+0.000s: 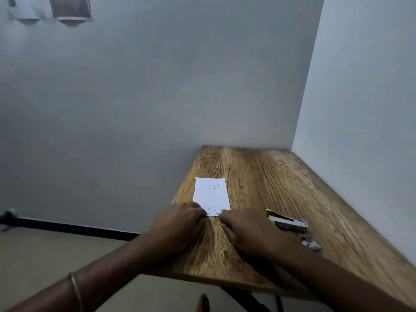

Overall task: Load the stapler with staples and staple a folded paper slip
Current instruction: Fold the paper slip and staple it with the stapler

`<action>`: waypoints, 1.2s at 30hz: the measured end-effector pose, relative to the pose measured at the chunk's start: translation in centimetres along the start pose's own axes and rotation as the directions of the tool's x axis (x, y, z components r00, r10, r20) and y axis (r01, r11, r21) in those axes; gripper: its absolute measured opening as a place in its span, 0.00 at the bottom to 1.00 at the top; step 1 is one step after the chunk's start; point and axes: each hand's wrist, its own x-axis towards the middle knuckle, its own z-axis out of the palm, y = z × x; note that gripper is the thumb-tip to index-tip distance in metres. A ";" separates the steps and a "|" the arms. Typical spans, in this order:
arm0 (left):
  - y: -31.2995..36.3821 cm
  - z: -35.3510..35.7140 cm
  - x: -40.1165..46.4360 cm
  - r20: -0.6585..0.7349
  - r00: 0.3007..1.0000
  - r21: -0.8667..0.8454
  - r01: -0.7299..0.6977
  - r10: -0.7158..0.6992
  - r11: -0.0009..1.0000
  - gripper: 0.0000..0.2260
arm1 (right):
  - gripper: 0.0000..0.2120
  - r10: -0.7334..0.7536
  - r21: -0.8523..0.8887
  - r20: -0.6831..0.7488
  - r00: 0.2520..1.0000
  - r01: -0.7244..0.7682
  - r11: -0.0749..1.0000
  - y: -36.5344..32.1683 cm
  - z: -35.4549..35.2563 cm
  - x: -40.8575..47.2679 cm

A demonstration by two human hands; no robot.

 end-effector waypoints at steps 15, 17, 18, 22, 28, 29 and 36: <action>-2.0 -1.0 2.1 0.059 0.997 -0.132 0.053 -0.045 0.990 0.11 | 0.12 0.086 0.245 0.051 0.995 -0.096 0.965 2.5 -1.1 3.3; -2.1 -1.2 2.3 0.082 0.996 -0.123 0.046 -0.036 0.991 0.11 | 0.13 0.075 0.257 0.071 0.995 -0.091 0.962 2.6 -1.4 3.5; -2.1 -1.3 2.4 0.095 0.995 -0.104 0.034 -0.024 0.994 0.12 | 0.13 0.072 0.263 0.078 0.994 -0.090 0.961 2.7 -1.6 3.5; -2.1 -1.4 2.3 0.113 0.993 -0.024 -0.038 0.040 0.999 0.12 | 0.13 0.035 0.241 0.089 0.995 -0.056 0.969 2.8 -1.9 3.6; -2.2 -1.7 3.1 0.144 0.989 -0.020 -0.030 0.033 0.999 0.14 | 0.12 0.015 0.216 0.092 0.996 -0.035 0.976 3.2 -2.2 4.0; -2.3 -1.7 3.3 0.144 0.989 -0.024 -0.027 0.031 0.999 0.13 | 0.11 0.021 0.223 0.085 0.996 -0.040 0.974 3.3 -2.2 4.1; -4.1 -1.1 4.3 0.086 0.996 -0.172 0.028 -0.014 0.985 0.09 | 0.10 0.067 0.262 0.078 0.995 -0.085 0.961 4.2 -1.6 5.4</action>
